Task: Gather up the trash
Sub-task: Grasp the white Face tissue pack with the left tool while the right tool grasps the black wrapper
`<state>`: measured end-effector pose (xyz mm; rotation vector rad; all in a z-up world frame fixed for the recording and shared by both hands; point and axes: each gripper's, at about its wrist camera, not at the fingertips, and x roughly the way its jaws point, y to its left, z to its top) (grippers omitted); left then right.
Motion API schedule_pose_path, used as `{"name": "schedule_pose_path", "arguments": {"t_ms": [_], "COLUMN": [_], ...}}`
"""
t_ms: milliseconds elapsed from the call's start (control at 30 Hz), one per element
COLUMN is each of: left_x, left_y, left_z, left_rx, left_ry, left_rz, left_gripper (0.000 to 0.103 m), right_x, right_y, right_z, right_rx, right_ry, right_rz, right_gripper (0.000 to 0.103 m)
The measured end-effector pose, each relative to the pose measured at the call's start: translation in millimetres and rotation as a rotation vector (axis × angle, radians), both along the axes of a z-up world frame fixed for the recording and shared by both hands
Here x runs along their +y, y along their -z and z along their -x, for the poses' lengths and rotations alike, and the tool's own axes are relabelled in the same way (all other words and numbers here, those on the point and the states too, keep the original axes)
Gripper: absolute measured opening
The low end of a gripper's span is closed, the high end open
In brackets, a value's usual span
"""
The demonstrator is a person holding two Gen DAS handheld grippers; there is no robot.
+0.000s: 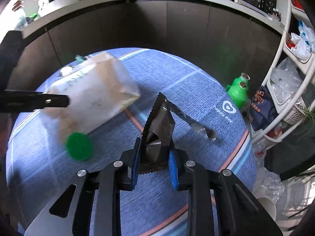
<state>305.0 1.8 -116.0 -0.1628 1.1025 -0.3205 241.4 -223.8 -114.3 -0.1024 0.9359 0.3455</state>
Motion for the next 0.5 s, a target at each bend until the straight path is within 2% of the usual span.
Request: {"name": "schedule_pose_path", "arguments": {"t_ms": [167, 400, 500], "left_x": [-2.6, 3.2, 0.5], "left_y": [-10.8, -51.1, -72.1], "left_z": [15.9, 57.7, 84.9], "left_rx": [-0.039, -0.138, -0.180], "left_ry": [-0.017, -0.082, -0.077], "left_rz": [0.002, 0.005, 0.033], "left_gripper": [0.017, 0.014, 0.014], "right_x": [3.2, -3.2, -8.7], "right_y": [-16.3, -38.9, -48.9], "right_z": [34.1, 78.4, 95.7], "right_rx": [-0.030, -0.070, -0.087], "right_ry": [-0.003, 0.024, 0.040], "right_rz": [-0.073, -0.159, -0.183], "right_gripper": [0.023, 0.023, 0.023]}}
